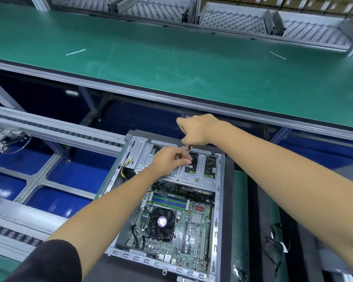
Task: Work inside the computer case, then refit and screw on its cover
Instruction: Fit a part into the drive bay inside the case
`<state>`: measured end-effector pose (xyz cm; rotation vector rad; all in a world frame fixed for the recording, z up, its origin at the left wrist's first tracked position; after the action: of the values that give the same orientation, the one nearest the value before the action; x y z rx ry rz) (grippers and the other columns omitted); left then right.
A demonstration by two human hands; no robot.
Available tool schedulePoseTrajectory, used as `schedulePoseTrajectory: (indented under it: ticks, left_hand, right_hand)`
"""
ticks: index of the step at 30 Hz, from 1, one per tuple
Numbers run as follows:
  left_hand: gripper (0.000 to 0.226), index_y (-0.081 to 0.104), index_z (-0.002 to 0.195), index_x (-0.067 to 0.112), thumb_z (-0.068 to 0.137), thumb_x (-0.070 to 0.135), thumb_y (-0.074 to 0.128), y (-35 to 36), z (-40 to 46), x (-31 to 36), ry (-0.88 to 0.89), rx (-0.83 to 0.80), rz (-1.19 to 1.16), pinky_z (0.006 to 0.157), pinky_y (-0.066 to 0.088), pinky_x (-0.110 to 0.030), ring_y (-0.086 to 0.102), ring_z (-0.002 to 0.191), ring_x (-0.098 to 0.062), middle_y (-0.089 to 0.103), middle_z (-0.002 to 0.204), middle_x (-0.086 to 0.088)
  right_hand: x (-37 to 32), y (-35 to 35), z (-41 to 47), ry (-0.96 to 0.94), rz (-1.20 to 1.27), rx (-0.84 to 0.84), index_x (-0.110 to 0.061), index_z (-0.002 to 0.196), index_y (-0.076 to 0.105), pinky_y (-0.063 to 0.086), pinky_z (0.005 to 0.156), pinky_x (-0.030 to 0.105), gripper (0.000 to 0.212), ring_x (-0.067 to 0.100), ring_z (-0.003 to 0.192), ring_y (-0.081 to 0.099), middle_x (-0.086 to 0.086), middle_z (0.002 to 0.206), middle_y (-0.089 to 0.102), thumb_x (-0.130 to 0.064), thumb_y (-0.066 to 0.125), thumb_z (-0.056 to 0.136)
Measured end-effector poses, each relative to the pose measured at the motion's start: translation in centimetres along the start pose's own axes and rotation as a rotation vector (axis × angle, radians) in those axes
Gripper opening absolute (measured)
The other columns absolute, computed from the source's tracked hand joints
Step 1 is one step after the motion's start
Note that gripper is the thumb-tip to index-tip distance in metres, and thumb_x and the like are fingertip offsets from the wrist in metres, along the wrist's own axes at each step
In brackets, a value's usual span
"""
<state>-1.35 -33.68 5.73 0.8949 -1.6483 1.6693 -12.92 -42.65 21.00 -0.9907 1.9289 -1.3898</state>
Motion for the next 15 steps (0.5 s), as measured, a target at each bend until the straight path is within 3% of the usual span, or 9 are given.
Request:
schedulePoseTrajectory:
  ticks: [2, 5, 8, 11, 13, 15]
  left_hand:
    - [0.029, 0.066, 0.074, 0.055, 0.087, 0.034, 0.079, 0.1, -0.1, -0.2, 0.017, 0.015, 0.021, 0.076, 0.056, -0.045, 0.066, 0.077, -0.019, 0.076, 0.095, 0.015]
    - [0.01, 0.073, 0.088, 0.047, 0.086, 0.039, 0.079, 0.2, -0.1, -0.4, 0.018, 0.021, 0.036, 0.073, 0.057, -0.044, 0.063, 0.073, -0.012, 0.074, 0.09, 0.02]
    - [0.015, 0.078, 0.095, 0.033, 0.082, 0.037, 0.084, 0.2, -0.2, -0.7, -0.027, 0.05, -0.019, 0.073, 0.058, -0.046, 0.061, 0.068, -0.007, 0.073, 0.084, 0.015]
    - [0.016, 0.076, 0.088, 0.038, 0.077, 0.039, 0.087, 0.1, -0.4, -0.6, -0.039, 0.05, -0.046, 0.073, 0.06, -0.045, 0.066, 0.07, -0.01, 0.074, 0.082, 0.017]
    - [0.014, 0.075, 0.083, 0.041, 0.077, 0.04, 0.087, 0.2, -0.4, -0.4, -0.038, 0.044, -0.042, 0.072, 0.06, -0.045, 0.068, 0.073, -0.011, 0.075, 0.083, 0.017]
    - [0.013, 0.074, 0.08, 0.039, 0.078, 0.038, 0.087, 0.3, -0.2, -0.4, -0.035, 0.043, -0.039, 0.072, 0.06, -0.042, 0.069, 0.074, -0.013, 0.076, 0.086, 0.015]
  right_hand:
    - [0.4, -0.3, 0.0, -0.15, -0.05, 0.029, -0.025, 0.097, 0.044, 0.029, 0.055, 0.032, 0.022, 0.022, 0.071, 0.053, -0.005, 0.088, 0.049, -0.015, 0.058, 0.084]
    - [1.0, -0.5, -0.2, -0.265, -0.051, 0.052, -0.024, 0.09, 0.047, 0.024, 0.054, 0.031, 0.023, 0.02, 0.071, 0.047, -0.006, 0.088, 0.042, -0.003, 0.054, 0.081]
    - [1.5, -0.7, -0.2, -0.246, -0.09, 0.056, -0.023, 0.082, 0.047, 0.025, 0.053, 0.031, 0.016, 0.014, 0.067, 0.045, -0.007, 0.079, 0.048, -0.014, 0.059, 0.084]
    - [1.9, -0.3, -0.3, -0.176, -0.134, 0.037, -0.024, 0.076, 0.044, 0.029, 0.054, 0.034, 0.018, 0.024, 0.068, 0.05, -0.001, 0.071, 0.052, -0.024, 0.053, 0.091]
    - [1.8, -0.1, -0.4, -0.158, -0.142, 0.018, -0.023, 0.085, 0.045, 0.031, 0.054, 0.034, 0.013, 0.026, 0.07, 0.052, 0.0, 0.074, 0.054, -0.029, 0.053, 0.094]
    - [1.6, -0.1, -0.5, -0.202, -0.105, -0.02, -0.024, 0.097, 0.043, 0.031, 0.053, 0.034, 0.022, 0.021, 0.069, 0.053, -0.003, 0.082, 0.056, -0.03, 0.063, 0.09]
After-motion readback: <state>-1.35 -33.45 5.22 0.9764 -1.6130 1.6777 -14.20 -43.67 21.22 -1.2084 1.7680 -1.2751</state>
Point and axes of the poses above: each hand's wrist, its own z-axis towards the middle knuckle, its own y-axis out of the palm, x = y × z, the point moved 1 cm from there along z, towards the middle knuckle
